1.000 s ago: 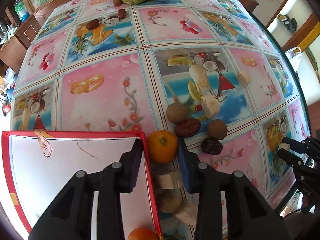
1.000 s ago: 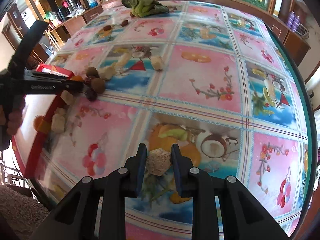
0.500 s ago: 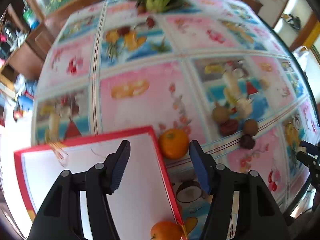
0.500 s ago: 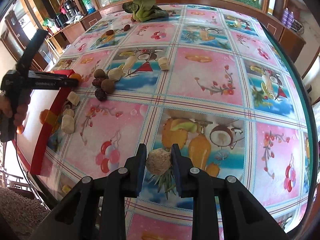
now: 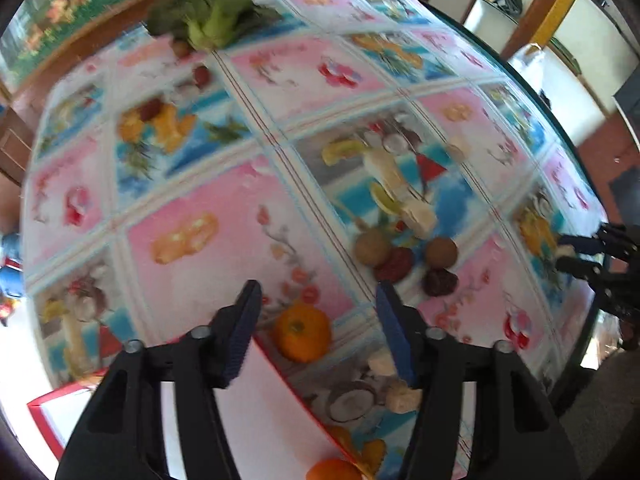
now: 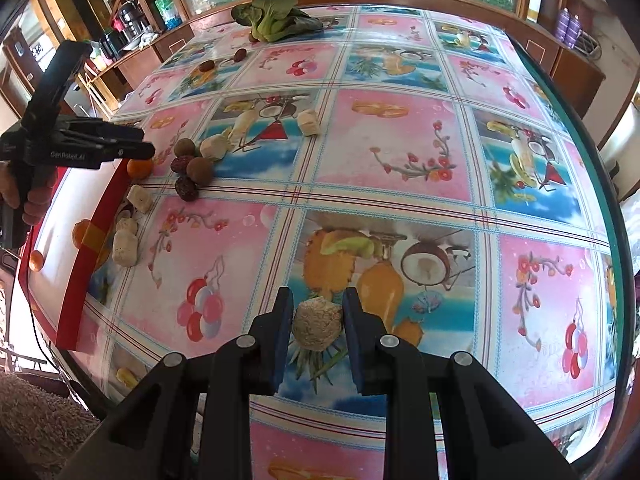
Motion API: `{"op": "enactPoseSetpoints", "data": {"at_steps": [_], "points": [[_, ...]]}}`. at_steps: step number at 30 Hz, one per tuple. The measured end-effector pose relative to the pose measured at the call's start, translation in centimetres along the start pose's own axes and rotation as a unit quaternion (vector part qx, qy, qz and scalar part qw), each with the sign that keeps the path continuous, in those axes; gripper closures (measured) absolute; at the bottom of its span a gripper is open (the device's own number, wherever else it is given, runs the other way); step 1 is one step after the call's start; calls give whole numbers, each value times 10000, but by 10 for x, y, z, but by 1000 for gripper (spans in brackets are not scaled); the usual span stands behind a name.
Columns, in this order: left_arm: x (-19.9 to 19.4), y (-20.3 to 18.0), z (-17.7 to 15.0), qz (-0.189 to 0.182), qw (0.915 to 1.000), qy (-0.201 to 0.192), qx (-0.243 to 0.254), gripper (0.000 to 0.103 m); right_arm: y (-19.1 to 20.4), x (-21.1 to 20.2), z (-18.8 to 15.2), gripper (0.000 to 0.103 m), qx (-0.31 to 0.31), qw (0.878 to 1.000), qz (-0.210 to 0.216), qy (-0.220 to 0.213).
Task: Organize fruits
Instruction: 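Hold the beige cake in the right gripper while the left gripper reaches a white cube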
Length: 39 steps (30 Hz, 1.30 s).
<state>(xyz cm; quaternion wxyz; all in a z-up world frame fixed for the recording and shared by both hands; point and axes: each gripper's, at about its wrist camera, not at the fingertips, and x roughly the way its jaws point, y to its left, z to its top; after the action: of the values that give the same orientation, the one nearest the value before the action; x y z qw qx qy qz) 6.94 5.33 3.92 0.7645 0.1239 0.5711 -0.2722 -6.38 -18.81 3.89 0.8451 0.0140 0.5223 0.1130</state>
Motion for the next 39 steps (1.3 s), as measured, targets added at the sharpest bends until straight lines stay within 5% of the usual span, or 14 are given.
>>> {"op": "enactPoseSetpoints", "data": {"at_steps": [7, 18, 29, 39], "points": [[-16, -21, -16, -585, 9978, -166, 257, 53, -5, -2, -1, 79, 43, 10000, -7, -3], [-12, -60, -35, -537, 9966, -84, 612, 52, 2, 0, -2, 79, -106, 9999, 92, 31], [-26, -74, -68, -715, 9971, 2, 257, 52, -6, -3, -4, 79, -14, 10000, 90, -5], [-21, -77, -91, -421, 9981, -215, -392, 52, -5, 9, -7, 79, 15, 9995, 266, 173]]}}
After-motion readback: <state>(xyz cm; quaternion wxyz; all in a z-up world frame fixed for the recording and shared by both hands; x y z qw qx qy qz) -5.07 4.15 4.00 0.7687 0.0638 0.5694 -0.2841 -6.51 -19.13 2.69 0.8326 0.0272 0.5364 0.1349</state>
